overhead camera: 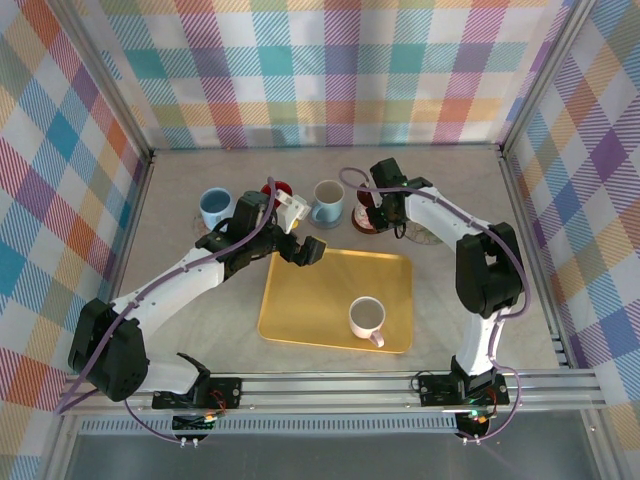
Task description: Place the cup by the coaster
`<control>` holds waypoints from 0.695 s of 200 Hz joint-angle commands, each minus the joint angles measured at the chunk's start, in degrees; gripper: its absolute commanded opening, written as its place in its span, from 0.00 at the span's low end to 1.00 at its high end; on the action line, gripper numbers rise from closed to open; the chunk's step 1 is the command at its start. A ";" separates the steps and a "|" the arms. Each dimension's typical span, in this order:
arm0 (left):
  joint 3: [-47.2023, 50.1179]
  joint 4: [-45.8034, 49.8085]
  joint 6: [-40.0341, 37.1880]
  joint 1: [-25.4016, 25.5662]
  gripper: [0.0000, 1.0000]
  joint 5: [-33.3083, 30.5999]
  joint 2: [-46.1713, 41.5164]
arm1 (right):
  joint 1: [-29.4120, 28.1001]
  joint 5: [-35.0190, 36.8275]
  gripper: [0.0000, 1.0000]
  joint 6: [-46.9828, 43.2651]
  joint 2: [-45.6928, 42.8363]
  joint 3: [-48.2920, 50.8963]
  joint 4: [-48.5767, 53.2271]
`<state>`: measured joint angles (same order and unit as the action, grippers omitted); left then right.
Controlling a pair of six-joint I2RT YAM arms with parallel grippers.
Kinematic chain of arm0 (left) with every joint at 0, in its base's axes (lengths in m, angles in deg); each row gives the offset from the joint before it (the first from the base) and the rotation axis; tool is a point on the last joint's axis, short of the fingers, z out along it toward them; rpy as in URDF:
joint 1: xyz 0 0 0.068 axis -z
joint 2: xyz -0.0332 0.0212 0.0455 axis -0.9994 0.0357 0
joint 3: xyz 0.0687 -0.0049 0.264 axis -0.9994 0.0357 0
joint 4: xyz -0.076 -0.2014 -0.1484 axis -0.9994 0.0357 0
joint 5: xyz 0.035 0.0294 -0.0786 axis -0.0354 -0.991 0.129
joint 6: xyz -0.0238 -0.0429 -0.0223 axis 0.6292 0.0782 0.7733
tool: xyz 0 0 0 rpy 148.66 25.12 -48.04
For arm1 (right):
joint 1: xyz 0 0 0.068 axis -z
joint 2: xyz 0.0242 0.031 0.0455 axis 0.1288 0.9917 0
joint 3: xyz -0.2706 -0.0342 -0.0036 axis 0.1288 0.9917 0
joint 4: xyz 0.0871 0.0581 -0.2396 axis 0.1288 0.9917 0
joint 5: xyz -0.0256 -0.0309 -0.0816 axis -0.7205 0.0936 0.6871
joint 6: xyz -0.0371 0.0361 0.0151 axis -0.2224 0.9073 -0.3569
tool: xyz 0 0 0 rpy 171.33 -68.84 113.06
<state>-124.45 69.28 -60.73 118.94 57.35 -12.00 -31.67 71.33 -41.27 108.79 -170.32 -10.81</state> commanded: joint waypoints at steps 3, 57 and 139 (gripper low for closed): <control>-1.67 -0.74 -1.03 -0.11 1.00 1.26 0.57 | 0.45 1.50 0.00 0.61 -0.57 -3.01 -3.66; -2.15 -0.29 -0.86 -0.13 1.00 1.01 0.87 | 0.45 2.77 0.00 -0.34 0.61 -3.11 -4.09; -2.59 0.70 -0.86 -0.09 1.00 0.90 1.01 | 0.55 2.18 0.17 -0.53 1.68 -3.10 -3.79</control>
<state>-125.35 69.47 -60.73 118.94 57.33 -11.10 -31.41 73.40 -41.70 110.26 -171.09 -11.27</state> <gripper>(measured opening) 0.997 0.231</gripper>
